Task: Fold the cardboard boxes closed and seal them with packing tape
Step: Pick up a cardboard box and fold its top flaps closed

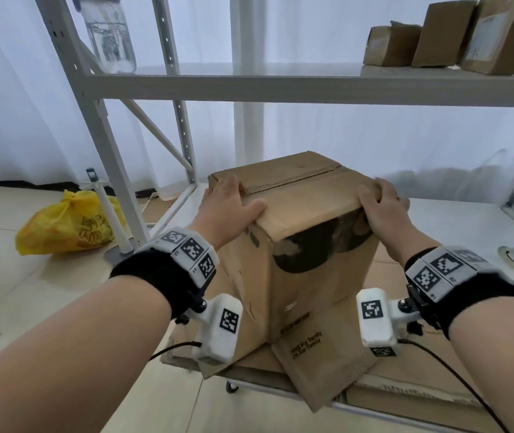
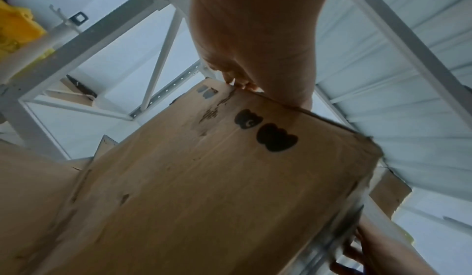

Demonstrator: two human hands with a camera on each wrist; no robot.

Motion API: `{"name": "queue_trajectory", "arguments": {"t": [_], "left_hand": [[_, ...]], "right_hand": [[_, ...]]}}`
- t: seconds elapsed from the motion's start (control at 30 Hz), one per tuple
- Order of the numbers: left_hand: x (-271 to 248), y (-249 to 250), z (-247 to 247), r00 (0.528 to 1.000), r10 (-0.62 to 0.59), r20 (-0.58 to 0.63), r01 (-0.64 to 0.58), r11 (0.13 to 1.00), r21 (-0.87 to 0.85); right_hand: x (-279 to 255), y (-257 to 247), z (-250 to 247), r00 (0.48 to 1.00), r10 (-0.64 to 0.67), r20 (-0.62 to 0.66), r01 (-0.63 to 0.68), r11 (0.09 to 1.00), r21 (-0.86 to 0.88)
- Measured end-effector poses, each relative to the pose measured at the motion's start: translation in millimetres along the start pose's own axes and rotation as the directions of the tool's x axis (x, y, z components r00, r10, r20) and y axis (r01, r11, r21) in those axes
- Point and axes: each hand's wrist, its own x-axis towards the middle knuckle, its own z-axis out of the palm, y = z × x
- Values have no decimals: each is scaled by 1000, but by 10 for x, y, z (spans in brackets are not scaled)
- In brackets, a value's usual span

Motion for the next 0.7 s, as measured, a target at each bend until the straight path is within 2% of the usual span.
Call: {"name": "queue_trajectory", "arguments": {"t": [0.13,0.3,0.37,0.47,0.57,0.7], "left_hand": [[103,-76,3,994,15,104,-37,977,210],[80,-98,-13,989,-25,149,-15,965,261],[56,-31,-27,987,-38,158,-6,963,270],[7,99,-76,992,-13,126,-36,925,378],[-20,278,-147,999,26,32,-38,902,430],[-43,709,-168,993,112,-30,-94,929,358]], "right_hand": [[43,9,-15,1000,2,-7,-2,995,-97],[-85,-69,-48,1000,0,-3,0,968,-251],[-113,-105,-63,999,-31,-34,14,901,-433],[-208,-205,-129,982,-174,-67,83,728,-681],[-300,-245,-245,953,-302,10,232,712,-663],[-420,-201,-440,933,-348,94,329,716,-615]]}}
